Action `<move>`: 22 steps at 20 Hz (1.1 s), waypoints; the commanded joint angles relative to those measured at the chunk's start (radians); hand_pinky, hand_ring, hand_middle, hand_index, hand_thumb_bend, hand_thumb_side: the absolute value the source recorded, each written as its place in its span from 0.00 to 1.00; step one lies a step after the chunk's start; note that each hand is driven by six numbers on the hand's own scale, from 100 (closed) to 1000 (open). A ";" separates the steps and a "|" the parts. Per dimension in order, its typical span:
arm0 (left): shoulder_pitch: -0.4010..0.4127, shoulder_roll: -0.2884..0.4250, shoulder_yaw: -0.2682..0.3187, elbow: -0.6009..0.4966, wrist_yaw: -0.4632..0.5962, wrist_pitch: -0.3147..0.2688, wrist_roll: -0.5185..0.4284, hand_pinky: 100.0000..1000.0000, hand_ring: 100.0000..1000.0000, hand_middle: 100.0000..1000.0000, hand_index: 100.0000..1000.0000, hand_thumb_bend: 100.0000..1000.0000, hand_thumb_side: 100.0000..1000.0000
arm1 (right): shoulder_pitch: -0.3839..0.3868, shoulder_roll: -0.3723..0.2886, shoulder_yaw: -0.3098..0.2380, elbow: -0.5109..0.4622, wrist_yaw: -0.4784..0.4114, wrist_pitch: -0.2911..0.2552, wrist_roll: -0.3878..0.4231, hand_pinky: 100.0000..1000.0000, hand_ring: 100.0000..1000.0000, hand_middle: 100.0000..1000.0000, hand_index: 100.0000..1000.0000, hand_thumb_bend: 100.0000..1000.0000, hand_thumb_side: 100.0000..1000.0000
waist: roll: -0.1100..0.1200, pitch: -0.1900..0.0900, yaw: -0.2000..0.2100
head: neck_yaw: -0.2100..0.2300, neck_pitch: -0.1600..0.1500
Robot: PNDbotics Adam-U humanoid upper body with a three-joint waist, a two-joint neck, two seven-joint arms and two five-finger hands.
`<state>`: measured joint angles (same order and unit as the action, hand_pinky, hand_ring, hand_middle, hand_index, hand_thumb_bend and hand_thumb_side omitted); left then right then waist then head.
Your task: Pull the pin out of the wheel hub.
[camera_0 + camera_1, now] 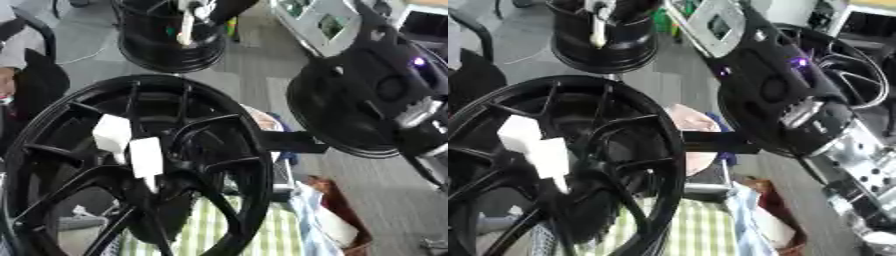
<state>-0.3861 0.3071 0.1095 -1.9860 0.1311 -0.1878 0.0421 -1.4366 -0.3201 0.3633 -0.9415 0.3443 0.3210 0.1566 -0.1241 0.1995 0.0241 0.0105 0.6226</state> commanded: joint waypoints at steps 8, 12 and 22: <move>0.001 0.027 0.022 -0.014 -0.014 -0.001 0.016 0.82 0.96 0.81 0.84 0.13 0.50 | 0.125 -0.262 -0.350 0.183 0.223 0.086 -0.326 0.71 0.61 0.21 0.32 0.00 0.00 | 0.014 -0.016 -0.020 | 0.036 0.002; 0.003 0.028 0.024 -0.014 -0.016 -0.001 0.019 0.82 0.96 0.81 0.84 0.13 0.51 | 0.179 -0.310 -0.436 0.216 0.261 0.146 -0.426 0.70 0.60 0.22 0.33 0.00 0.00 | 0.016 -0.014 -0.025 | 0.042 0.003; 0.004 0.029 0.025 -0.014 -0.017 0.002 0.020 0.82 0.96 0.81 0.84 0.13 0.51 | 0.222 -0.352 -0.571 0.316 0.362 0.363 -0.671 0.71 0.64 0.31 0.42 0.00 0.00 | 0.019 -0.014 -0.029 | 0.048 0.001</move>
<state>-0.3725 0.3159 0.1272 -1.9860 0.1219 -0.1876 0.0594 -1.1958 -0.6250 -0.1914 -0.6255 0.6881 0.6420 -0.4679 -0.1101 0.2014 -0.0026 0.0574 0.6240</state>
